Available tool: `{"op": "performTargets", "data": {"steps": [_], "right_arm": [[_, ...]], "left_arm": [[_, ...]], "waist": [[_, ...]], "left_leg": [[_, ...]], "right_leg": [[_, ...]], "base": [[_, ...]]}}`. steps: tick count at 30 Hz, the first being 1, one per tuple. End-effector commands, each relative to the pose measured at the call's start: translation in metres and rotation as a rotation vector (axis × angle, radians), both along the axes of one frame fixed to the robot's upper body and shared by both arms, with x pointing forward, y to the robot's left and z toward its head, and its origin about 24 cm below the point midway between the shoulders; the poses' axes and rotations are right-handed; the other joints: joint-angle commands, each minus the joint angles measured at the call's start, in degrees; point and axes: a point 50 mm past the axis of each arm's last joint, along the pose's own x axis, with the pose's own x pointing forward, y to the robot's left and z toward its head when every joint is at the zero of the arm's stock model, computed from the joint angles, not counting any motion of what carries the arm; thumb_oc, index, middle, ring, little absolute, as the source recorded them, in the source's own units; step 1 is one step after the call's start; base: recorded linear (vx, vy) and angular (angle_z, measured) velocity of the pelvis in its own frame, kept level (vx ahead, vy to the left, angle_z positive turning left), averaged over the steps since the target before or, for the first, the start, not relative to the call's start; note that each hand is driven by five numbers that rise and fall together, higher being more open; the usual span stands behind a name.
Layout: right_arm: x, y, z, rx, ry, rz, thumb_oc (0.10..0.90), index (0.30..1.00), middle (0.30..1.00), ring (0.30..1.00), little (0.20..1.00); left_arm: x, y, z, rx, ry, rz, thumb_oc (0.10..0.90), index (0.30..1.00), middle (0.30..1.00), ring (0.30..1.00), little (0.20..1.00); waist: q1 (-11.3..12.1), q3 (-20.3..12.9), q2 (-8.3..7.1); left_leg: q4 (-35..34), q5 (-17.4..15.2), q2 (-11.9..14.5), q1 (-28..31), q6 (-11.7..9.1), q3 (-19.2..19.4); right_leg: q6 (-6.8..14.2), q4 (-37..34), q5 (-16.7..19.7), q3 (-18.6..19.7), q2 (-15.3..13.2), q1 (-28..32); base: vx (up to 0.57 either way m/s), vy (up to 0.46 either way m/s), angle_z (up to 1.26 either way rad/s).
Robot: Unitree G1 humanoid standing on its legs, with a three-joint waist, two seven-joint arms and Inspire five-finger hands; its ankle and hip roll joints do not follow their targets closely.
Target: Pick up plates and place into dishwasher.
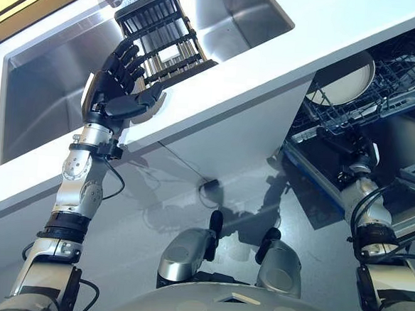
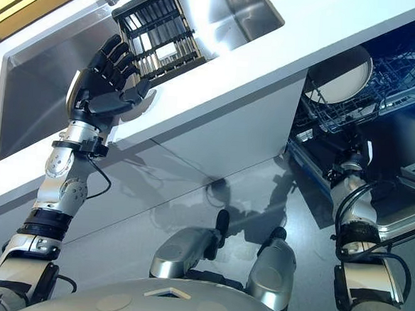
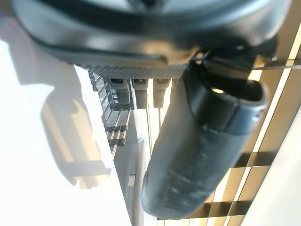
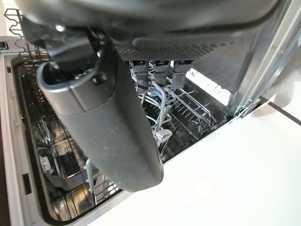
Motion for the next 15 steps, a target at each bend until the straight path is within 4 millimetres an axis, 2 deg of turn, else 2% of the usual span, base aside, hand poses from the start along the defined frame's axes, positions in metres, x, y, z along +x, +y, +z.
{"op": "performTargets", "data": {"steps": [1,4,7,11,14,15], "right_arm": [[0.073,0.101,0.118,-0.112,-0.468,0.403,0.800,0.900,0.900,0.900,0.900],[0.078,0.103,0.126,-0.244,-0.455,0.374,0.800,0.900,0.900,0.900,0.900],[0.077,0.099,0.120,-0.318,-0.405,0.326,0.800,0.900,0.900,0.900,0.900],[0.069,0.093,0.098,-0.370,-0.292,0.305,0.800,0.900,0.900,0.900,0.900],[0.055,0.086,0.076,-0.385,-0.219,0.305,0.800,0.900,0.900,0.900,0.900],[0.045,0.079,0.065,-0.380,-0.189,0.302,0.800,0.900,0.900,0.900,0.900]], "left_arm": [[-0.010,0.009,0.021,0.069,-0.078,-0.025,0.800,0.900,0.900,0.900,0.900],[-0.008,0.008,0.024,0.081,-0.092,-0.033,0.800,0.900,0.900,0.900,0.900],[-0.007,0.010,0.025,0.093,-0.098,-0.029,0.800,0.900,0.900,0.900,0.900],[-0.007,0.011,0.032,0.099,-0.121,-0.005,0.800,0.900,0.900,0.900,0.900],[-0.009,0.012,0.035,0.099,-0.137,0.018,0.800,0.900,0.900,0.900,0.900],[-0.010,0.012,0.036,0.095,-0.141,0.027,0.800,0.900,0.900,0.900,0.900]], "waist": [[5.37,-0.47,-1.22],[5.73,-0.39,-2.17],[5.63,-0.19,-3.06],[4.42,-0.25,-4.32],[3.13,-0.28,-5.34],[2.46,-0.39,-5.89]], "left_leg": [[7.45,-5.97,-6.01,-3.35,3.98,1.68],[7.87,-6.04,-5.88,-4.01,4.33,2.32],[8.27,-6.77,-5.53,-3.78,4.43,2.85],[7.43,-6.72,-4.70,-3.51,4.67,3.65],[6.50,-6.88,-4.27,-3.03,4.93,4.10],[5.57,-6.82,-4.03,-2.50,5.04,4.34]], "right_leg": [[1.46,3.20,-1.13,2.92,-0.54,0.00],[1.89,1.19,0.46,2.95,-0.37,0.15],[2.15,0.72,0.56,3.18,-0.20,0.54],[2.37,-0.89,1.33,3.80,0.71,0.63],[2.68,-1.94,1.46,4.58,1.42,0.79],[2.87,-2.61,1.63,4.79,1.76,1.10]], "base": [[0.00,0.000,0.00],[-0.02,-0.044,0.00],[-0.02,-0.055,0.07],[-0.08,-0.064,0.06],[-0.10,-0.062,-0.16],[-0.08,-0.079,-0.15]]}}
